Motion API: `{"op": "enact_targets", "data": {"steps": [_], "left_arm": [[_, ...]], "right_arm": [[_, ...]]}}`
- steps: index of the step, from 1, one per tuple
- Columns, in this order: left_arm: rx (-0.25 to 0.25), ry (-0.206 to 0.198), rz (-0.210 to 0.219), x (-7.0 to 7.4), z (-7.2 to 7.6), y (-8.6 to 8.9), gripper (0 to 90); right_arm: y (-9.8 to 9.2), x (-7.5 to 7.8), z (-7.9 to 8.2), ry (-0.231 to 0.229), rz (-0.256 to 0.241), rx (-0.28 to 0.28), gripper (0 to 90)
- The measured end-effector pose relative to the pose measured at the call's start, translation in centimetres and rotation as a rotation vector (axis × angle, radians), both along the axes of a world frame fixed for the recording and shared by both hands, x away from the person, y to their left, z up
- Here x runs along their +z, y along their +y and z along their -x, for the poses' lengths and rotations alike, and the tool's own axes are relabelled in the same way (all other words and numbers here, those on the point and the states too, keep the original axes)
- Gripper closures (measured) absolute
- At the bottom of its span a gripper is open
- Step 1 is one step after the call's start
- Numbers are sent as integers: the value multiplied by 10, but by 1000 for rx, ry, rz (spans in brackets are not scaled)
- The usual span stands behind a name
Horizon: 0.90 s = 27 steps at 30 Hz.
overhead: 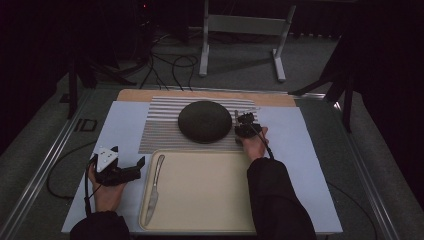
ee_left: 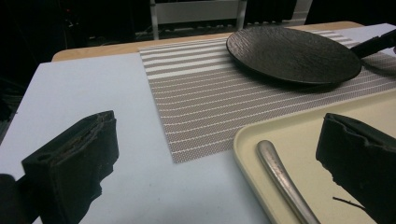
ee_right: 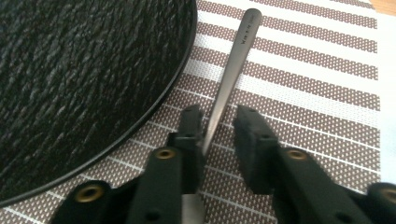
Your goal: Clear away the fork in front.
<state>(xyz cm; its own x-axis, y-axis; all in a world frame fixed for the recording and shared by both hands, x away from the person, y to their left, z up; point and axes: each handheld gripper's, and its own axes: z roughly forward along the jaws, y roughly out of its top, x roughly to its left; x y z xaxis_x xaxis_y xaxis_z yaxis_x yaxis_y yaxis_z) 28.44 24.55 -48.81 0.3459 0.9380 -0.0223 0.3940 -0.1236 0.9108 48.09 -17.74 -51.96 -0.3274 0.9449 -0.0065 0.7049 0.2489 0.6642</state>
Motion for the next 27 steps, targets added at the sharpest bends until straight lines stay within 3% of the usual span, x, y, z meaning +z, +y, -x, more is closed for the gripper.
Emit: {"op": "enact_targets", "data": {"steps": [5, 11, 18, 27], "left_arm": [[-3, 3, -1, 0, 0, -1, 0], [2, 6, 0, -1, 0, 0, 0], [3, 11, -4, -2, 0, -1, 0], [7, 13, -3, -1, 0, -1, 0]], "right_arm": [[2, 2, 2, 10, 41, -8, 840], [-4, 3, 4, 31, 11, -50, 859], [-15, 6, 7, 33, -26, -51, 858], [-21, 18, 12, 8, -29, -25, 858]]}}
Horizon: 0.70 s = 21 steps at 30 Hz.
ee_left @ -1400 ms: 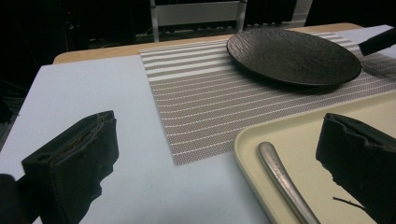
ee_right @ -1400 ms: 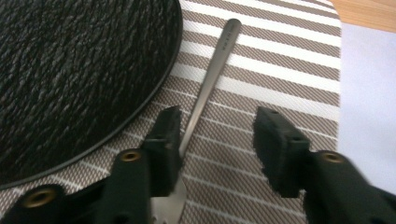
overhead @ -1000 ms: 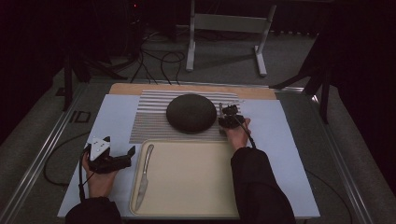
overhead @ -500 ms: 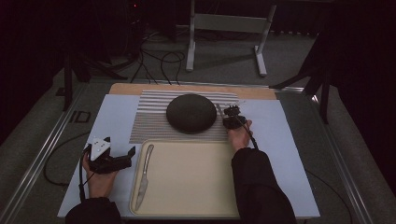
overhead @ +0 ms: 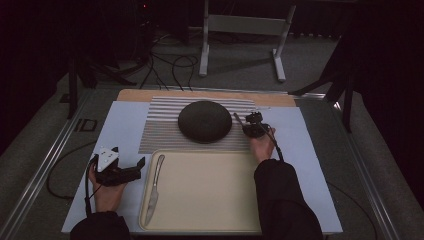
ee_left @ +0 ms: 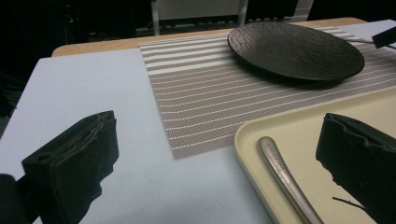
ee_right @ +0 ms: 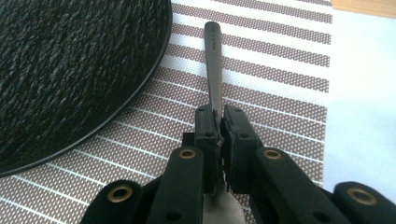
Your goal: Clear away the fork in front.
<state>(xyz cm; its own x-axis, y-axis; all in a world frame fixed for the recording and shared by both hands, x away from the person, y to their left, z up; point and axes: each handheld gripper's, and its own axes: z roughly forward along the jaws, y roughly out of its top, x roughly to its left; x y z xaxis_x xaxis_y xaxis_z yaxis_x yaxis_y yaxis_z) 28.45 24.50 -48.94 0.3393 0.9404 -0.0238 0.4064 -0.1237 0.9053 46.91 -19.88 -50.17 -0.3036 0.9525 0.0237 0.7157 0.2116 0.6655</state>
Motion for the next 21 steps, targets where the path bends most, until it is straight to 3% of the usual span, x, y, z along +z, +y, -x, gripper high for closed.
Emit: {"op": "enact_targets", "data": {"steps": [8, 21], "left_arm": [[0, 4, -6, -1, 0, 0, 0], [-7, 22, -10, -2, -2, -2, 0]], "right_arm": [[-8, 5, 2, -4, -29, -8, 859], [-14, 21, 11, -52, -61, 23, 859]]}}
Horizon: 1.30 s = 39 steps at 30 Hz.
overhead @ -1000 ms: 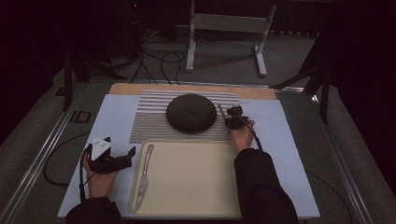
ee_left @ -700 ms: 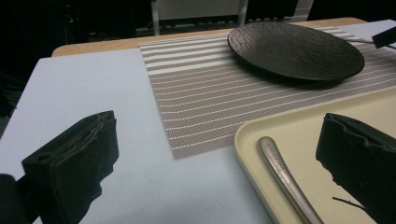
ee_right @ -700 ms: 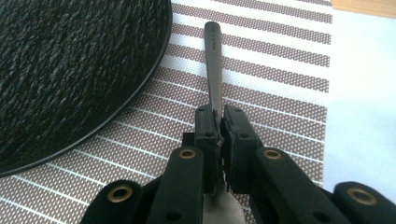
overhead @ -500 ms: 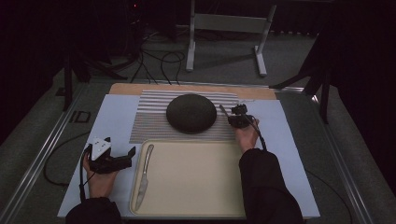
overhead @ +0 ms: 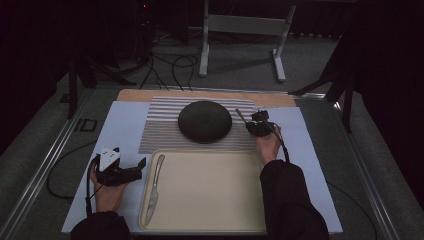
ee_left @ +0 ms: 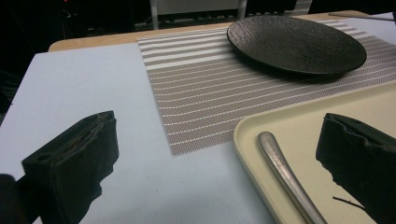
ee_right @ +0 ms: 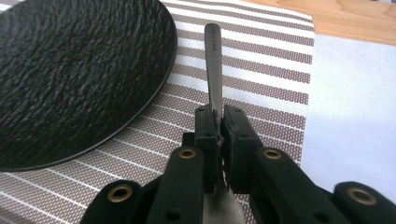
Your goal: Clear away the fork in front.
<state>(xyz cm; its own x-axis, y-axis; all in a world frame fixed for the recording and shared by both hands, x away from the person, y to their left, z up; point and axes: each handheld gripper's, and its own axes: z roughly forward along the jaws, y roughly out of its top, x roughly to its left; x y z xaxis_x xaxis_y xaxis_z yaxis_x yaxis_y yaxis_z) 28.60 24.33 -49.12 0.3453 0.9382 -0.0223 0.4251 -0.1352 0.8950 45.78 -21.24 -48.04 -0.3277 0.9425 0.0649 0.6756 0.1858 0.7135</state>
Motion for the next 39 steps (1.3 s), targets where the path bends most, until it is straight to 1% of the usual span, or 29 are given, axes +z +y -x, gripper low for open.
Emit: {"op": "enact_targets", "data": {"steps": [8, 11, 12, 13, 15, 16, 21, 27, 32, 34, 35, 39], "left_arm": [[-10, 14, 3, 0, -1, -1, 0], [-5, 18, 0, 0, -1, -1, 0], [-7, 20, 14, 1, -1, -1, 0], [-7, 20, 14, 1, -1, -1, 0], [-8, 22, 14, 3, -1, -2, 0], [-14, 24, 25, 4, -2, -2, 0], [-42, 45, 38, 8, -5, -6, 0], [-65, 40, 59, 17, -7, -8, 0], [-79, 40, 58, 22, -11, -11, 0], [-89, 41, 58, 24, -13, -14, 0], [-97, 43, 54, 25, -14, -15, 0], [-126, 45, 60, 29, -18, -22, 0]], "right_arm": [[0, 10, 9, -31, -9, 35, 859], [1, 14, 11, -43, -8, 47, 859], [1, 15, 12, -47, -9, 51, 859], [1, 15, 12, -47, -9, 51, 859], [2, 20, 17, -67, -20, 71, 859], [3, 21, 19, -68, -23, 76, 859], [7, 27, 28, -92, -31, 110, 859], [14, 36, 41, -125, -41, 157, 859], [21, 42, 52, -158, -39, 201, 859], [23, 43, 57, -163, -39, 218, 859], [24, 44, 59, -168, -36, 225, 859], [29, 47, 68, -185, -39, 258, 859]]}}
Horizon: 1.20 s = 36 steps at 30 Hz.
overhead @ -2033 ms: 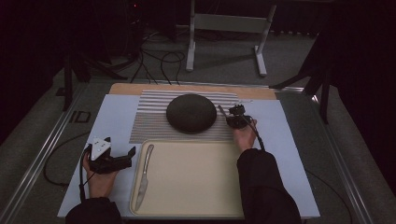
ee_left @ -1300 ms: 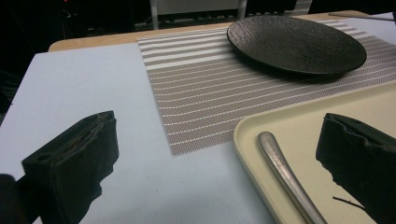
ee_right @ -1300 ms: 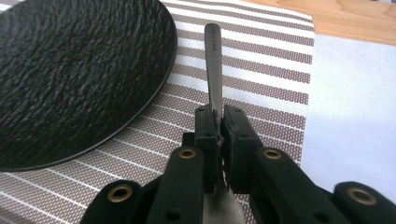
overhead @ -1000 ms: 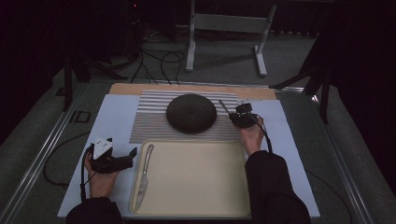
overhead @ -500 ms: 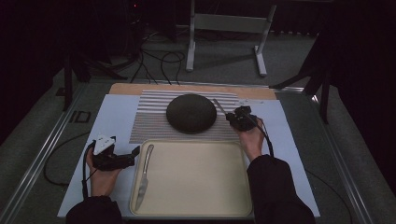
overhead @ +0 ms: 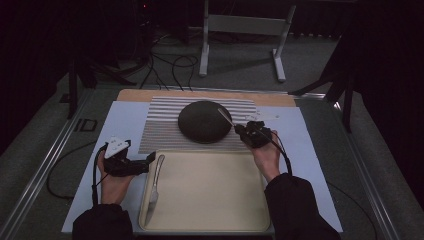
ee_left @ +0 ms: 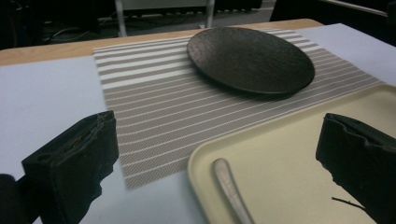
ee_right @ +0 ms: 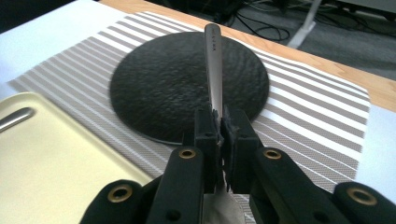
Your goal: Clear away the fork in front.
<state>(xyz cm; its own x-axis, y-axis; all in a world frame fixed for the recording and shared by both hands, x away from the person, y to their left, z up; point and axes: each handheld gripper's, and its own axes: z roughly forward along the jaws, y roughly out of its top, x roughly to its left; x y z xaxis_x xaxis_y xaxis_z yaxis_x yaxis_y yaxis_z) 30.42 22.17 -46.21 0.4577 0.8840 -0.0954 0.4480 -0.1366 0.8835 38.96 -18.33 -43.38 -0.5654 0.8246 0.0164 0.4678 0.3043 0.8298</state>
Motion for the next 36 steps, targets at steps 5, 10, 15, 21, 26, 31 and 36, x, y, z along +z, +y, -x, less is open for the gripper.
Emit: {"op": "enact_targets", "data": {"steps": [5, 10, 15, 21, 26, 31, 36], "left_arm": [[-32, 3, 15, 5, -6, -9, 0], [-62, -4, 25, 10, -11, -19, 0], [-90, -5, 35, 14, -16, -28, 0], [-117, -9, 41, 19, -20, -37, 0], [-147, -6, 50, 22, -24, -45, 0], [-170, -2, 66, 23, -26, -52, 0], [-190, 5, 77, 25, -29, -60, 4]], "right_arm": [[7, 3, 13, -16, -10, 42, 859], [14, 6, 25, -37, -25, 85, 859], [20, 7, 35, -57, -39, 113, 859], [25, 5, 44, -64, -57, 141, 859], [29, 3, 52, -67, -71, 166, 859], [35, 5, 60, -82, -80, 193, 859], [42, 6, 66, -94, -92, 224, 859]]}}
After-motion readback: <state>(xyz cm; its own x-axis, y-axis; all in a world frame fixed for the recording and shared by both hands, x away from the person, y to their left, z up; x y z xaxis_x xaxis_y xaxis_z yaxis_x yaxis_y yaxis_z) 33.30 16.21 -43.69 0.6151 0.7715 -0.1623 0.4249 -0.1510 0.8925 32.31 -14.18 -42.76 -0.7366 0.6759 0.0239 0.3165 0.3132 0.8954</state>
